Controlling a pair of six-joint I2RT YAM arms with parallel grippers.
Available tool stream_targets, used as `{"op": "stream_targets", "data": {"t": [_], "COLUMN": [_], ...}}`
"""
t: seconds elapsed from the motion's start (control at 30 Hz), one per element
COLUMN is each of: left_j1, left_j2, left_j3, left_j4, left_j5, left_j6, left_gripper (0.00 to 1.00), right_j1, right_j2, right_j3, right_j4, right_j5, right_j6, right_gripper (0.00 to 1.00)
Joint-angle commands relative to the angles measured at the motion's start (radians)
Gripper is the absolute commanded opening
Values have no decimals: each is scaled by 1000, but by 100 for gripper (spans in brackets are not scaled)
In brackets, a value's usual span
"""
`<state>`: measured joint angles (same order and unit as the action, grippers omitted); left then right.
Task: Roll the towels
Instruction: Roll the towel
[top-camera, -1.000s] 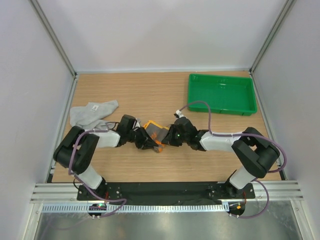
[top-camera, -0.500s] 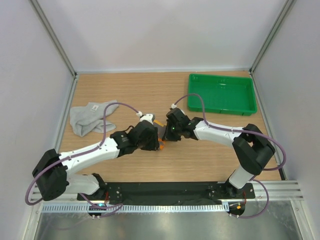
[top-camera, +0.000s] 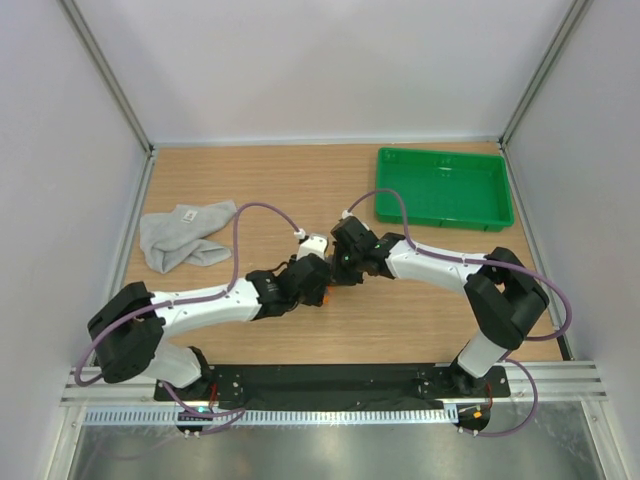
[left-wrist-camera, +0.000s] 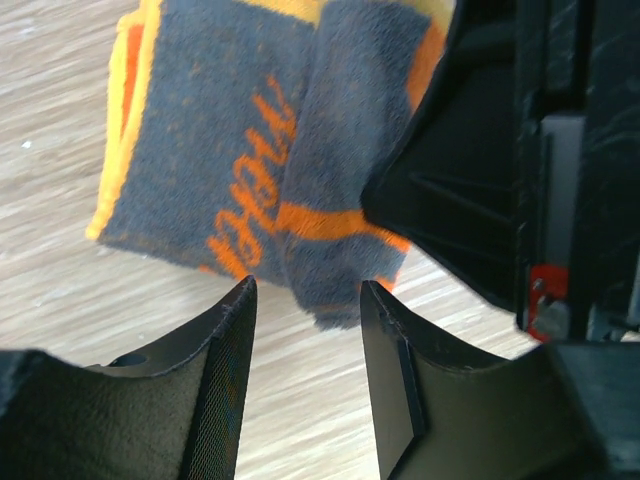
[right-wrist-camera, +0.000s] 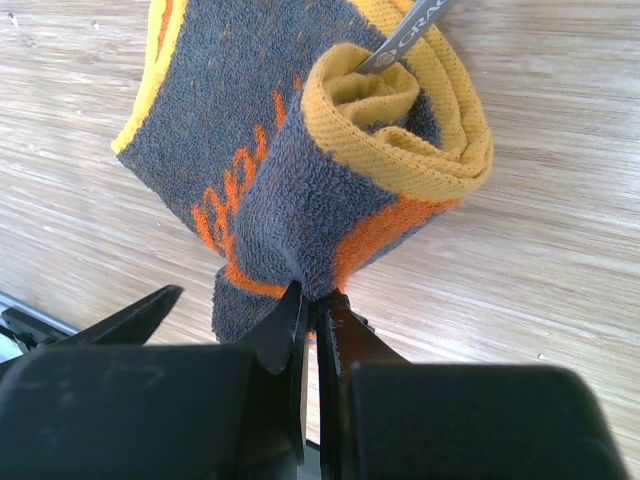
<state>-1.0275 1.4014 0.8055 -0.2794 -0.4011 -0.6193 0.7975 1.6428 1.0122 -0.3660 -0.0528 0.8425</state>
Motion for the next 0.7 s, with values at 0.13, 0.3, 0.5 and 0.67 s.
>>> {"op": "stream_targets", "data": {"t": [0.13, 0.3, 0.5, 0.67], "left_j1": [-5, -5, 0, 78], "left_j2": [65, 87, 71, 54], "left_j3": [-23, -49, -94, -60], "left_j4": [186, 203, 263, 237], "left_j5": [41, 31, 56, 230], "left_j6": [-10, -20, -22, -39], "left_gripper": [47, 35, 1, 0], "right_j1": [6, 6, 5, -15], "right_j2": [-57, -69, -86, -110], "right_j3": [8, 2, -7, -44], "right_j4": [-2, 1, -2, -30], "right_j5": [-21, -42, -62, -18], "right_j6": [20, 29, 33, -20], "right_gripper": [1, 1, 5, 57]}}
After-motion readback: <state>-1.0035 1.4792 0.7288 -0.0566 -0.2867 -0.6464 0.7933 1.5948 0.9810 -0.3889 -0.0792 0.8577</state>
